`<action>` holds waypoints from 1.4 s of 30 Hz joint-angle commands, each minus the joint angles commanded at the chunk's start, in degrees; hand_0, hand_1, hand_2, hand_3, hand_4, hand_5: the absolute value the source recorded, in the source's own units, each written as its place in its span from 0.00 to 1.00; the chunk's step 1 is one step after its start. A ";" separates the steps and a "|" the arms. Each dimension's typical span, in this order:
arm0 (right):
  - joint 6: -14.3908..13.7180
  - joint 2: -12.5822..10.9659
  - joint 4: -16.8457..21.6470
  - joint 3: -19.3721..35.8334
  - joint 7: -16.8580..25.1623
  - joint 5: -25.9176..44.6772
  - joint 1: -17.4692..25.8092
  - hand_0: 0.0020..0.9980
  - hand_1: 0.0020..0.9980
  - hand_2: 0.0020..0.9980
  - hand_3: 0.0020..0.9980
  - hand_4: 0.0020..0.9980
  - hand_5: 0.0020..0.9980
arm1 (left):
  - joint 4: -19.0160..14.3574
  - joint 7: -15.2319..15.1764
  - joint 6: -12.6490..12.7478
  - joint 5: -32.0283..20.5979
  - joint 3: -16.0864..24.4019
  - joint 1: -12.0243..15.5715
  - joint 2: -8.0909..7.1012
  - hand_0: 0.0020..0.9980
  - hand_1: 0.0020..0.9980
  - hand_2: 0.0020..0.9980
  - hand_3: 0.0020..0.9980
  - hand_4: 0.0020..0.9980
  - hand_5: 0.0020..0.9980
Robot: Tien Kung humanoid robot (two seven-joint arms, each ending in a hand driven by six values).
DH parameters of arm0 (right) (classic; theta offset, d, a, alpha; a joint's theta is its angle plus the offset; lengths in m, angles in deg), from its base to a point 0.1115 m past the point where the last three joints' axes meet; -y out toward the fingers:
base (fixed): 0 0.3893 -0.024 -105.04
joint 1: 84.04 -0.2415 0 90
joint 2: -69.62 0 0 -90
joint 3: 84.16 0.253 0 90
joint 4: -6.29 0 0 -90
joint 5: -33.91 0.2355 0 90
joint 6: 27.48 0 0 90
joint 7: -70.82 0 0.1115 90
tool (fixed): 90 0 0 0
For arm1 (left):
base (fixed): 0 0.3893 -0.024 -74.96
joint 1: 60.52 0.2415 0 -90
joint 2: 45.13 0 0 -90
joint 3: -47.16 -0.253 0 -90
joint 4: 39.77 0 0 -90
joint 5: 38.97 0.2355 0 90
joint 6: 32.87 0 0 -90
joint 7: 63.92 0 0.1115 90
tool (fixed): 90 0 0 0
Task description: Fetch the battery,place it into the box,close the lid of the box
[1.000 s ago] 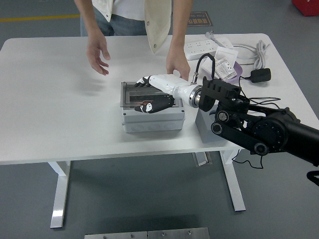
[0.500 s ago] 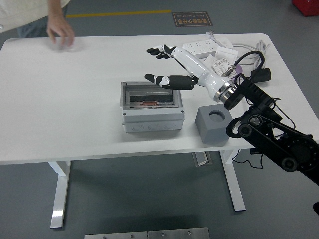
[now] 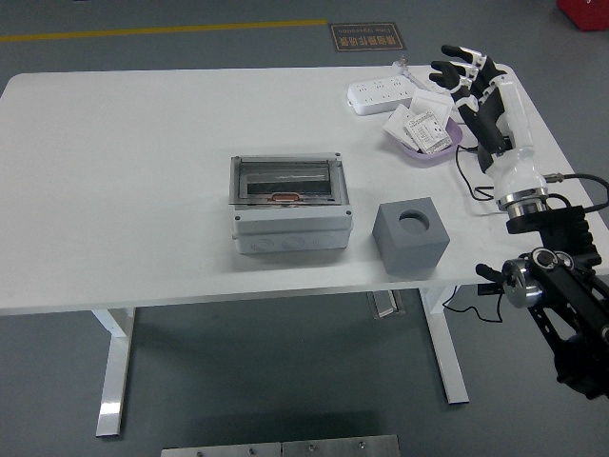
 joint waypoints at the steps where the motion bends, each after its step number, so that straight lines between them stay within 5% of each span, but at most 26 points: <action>1: 0.09 0.01 -0.59 0.37 -0.34 -1.18 0.75 0.74 0.65 0.66 0.67 0.86 0.62 | 0.00 0.00 0.03 0.04 0.09 0.01 -0.05 0.57 0.59 0.50 0.56 0.52 0.00; 11: 3.42 0.49 -5.99 2.62 -4.42 -10.97 2.60 0.76 0.70 0.70 0.75 0.93 0.66 | 0.00 0.03 0.19 0.53 0.60 0.06 -0.58 0.57 0.59 0.50 0.56 0.52 0.00; 18: 4.65 0.75 -10.46 3.46 -4.60 -7.20 1.43 0.79 0.73 0.74 0.76 0.92 0.61 | 0.00 0.00 0.26 0.60 0.77 0.05 -0.94 0.57 0.59 0.50 0.56 0.52 0.00; 21: 5.04 0.51 -10.02 3.53 -4.32 -4.00 1.61 0.79 0.73 0.74 0.76 0.92 0.61 | 0.00 -0.06 0.32 0.46 0.87 0.19 -0.86 0.57 0.59 0.50 0.56 0.52 0.00; 22: 5.22 0.42 -9.43 3.63 -4.22 -2.46 1.75 0.81 0.76 0.78 0.80 0.90 0.51 | 0.00 -0.10 0.34 0.34 0.88 0.26 -0.77 0.57 0.59 0.50 0.56 0.52 0.00; 27: 5.80 0.21 -5.20 4.17 -4.17 2.94 2.61 0.81 0.76 0.78 0.80 0.90 0.51 | 0.00 -0.28 0.41 -0.18 0.74 0.41 -0.19 0.57 0.59 0.50 0.56 0.52 0.00; 28: 5.86 0.17 -4.54 4.18 -4.18 3.39 2.77 0.80 0.76 0.77 0.80 0.79 0.37 | 0.00 -0.32 0.41 -0.29 0.67 0.41 -0.11 0.57 0.59 0.50 0.56 0.52 0.00; 30: 5.87 0.14 -3.49 4.19 -4.10 3.87 3.07 0.80 0.76 0.77 0.80 0.79 0.37 | 0.00 -0.38 0.42 -0.46 0.54 0.39 -0.01 0.57 0.59 0.50 0.56 0.52 0.00; 32: 4.90 0.16 -2.85 4.06 -3.10 3.81 3.25 0.80 0.76 0.77 0.80 0.79 0.37 | 0.00 -0.39 0.44 -0.31 0.65 0.36 0.01 0.57 0.59 0.50 0.56 0.52 0.00; 33: 3.64 0.19 -2.41 4.02 -1.97 3.45 3.29 0.79 0.75 0.77 0.81 0.64 0.27 | 0.00 -0.39 0.47 -0.23 0.72 0.34 -0.01 0.57 0.59 0.50 0.56 0.52 0.00; 38: -3.10 0.96 -1.51 3.72 3.03 -0.35 2.83 0.79 0.75 0.77 0.81 0.64 0.27 | 0.00 -0.39 0.56 0.02 0.98 0.36 -0.09 0.57 0.59 0.50 0.56 0.52 0.00; 39: -4.28 1.29 -1.72 3.66 3.70 -1.20 2.65 0.77 0.72 0.71 0.71 0.59 0.26 | 0.00 -0.39 0.58 0.04 1.02 0.38 -0.08 0.57 0.59 0.50 0.56 0.52 0.00; 42: -7.77 2.28 -2.91 3.59 5.28 -2.97 1.88 0.77 0.72 0.71 0.71 0.59 0.26 | 0.00 -0.37 0.59 0.14 1.15 0.43 -0.02 0.57 0.59 0.50 0.56 0.52 0.00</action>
